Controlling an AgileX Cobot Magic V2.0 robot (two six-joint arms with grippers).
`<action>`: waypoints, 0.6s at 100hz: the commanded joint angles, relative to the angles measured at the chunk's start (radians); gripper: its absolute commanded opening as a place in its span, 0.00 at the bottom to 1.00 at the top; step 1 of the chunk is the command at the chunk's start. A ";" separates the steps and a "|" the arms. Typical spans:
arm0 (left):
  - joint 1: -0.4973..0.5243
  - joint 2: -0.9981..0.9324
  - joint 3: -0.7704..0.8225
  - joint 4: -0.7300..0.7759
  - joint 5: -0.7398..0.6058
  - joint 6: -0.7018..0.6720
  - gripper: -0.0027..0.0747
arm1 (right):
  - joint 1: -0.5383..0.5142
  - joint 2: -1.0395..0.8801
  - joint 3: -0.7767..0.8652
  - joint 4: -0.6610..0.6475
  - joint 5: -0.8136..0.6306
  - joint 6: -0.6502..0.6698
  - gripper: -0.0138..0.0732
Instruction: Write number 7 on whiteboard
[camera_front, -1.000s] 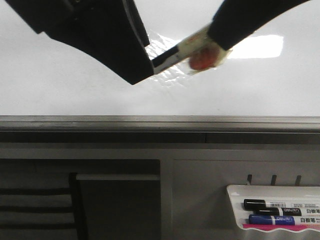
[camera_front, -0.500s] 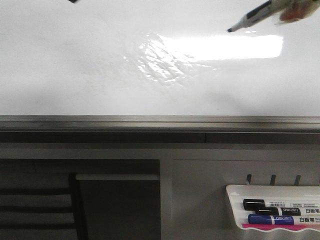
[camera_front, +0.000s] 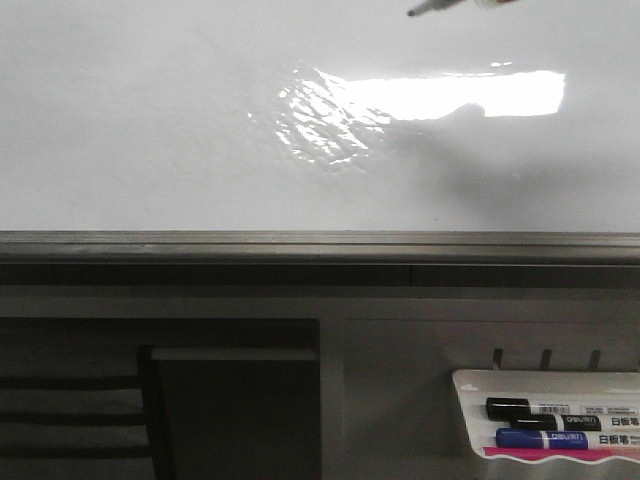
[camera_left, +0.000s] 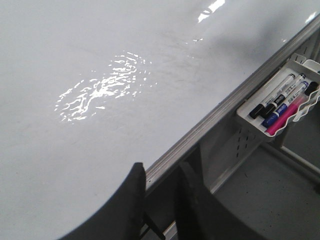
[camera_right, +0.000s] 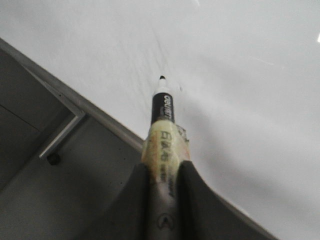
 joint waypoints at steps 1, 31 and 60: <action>0.002 -0.004 -0.026 -0.027 -0.079 -0.012 0.15 | 0.039 0.011 -0.031 0.044 -0.102 -0.001 0.08; 0.002 0.029 -0.026 -0.035 -0.081 -0.012 0.09 | 0.176 0.114 -0.004 0.024 -0.264 0.017 0.08; 0.002 0.048 -0.026 -0.035 -0.079 -0.012 0.02 | 0.176 0.196 -0.050 -0.020 -0.269 0.024 0.08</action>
